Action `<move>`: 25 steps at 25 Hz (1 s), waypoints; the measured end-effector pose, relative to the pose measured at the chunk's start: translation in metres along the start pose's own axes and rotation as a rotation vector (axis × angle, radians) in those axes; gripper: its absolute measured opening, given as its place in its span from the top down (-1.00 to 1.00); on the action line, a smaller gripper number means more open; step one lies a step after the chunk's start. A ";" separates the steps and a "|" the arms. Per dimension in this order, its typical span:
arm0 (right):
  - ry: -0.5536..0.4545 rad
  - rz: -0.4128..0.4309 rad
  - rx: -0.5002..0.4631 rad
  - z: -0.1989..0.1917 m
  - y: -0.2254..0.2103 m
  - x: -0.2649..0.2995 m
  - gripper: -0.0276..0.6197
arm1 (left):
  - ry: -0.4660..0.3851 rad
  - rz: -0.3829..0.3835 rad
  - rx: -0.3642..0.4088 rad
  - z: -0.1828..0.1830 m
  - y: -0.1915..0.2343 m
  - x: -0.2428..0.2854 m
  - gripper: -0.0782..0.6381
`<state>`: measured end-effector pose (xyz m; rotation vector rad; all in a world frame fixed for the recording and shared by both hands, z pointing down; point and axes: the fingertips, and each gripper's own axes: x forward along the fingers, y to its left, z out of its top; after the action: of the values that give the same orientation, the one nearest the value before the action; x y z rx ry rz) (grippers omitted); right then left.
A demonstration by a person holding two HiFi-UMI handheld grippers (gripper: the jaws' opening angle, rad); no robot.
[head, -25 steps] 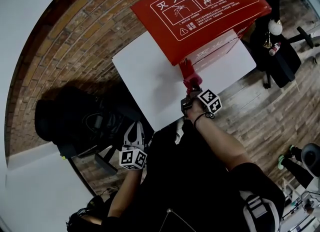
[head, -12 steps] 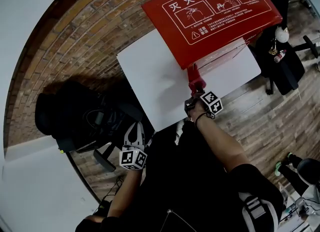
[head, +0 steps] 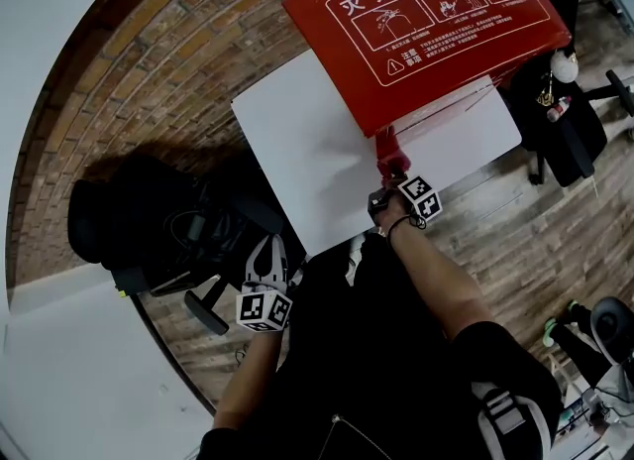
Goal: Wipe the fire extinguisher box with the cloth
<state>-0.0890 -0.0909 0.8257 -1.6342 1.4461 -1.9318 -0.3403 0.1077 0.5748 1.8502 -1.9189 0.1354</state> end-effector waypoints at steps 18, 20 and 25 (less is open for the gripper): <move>-0.029 -0.017 -0.071 0.006 -0.024 0.020 0.57 | -0.059 -0.077 0.086 0.097 -0.038 0.074 0.72; -0.026 -0.018 -0.094 0.006 -0.023 0.018 0.57 | -0.053 -0.076 0.090 0.103 -0.041 0.079 0.72; -0.030 -0.009 -0.259 0.013 -0.006 0.002 0.57 | -0.012 -0.102 0.073 0.101 -0.041 0.086 0.72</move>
<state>-0.0764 -0.0959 0.8297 -1.7688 1.7404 -1.7770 -0.3258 -0.0133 0.5094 1.9967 -1.8458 0.1633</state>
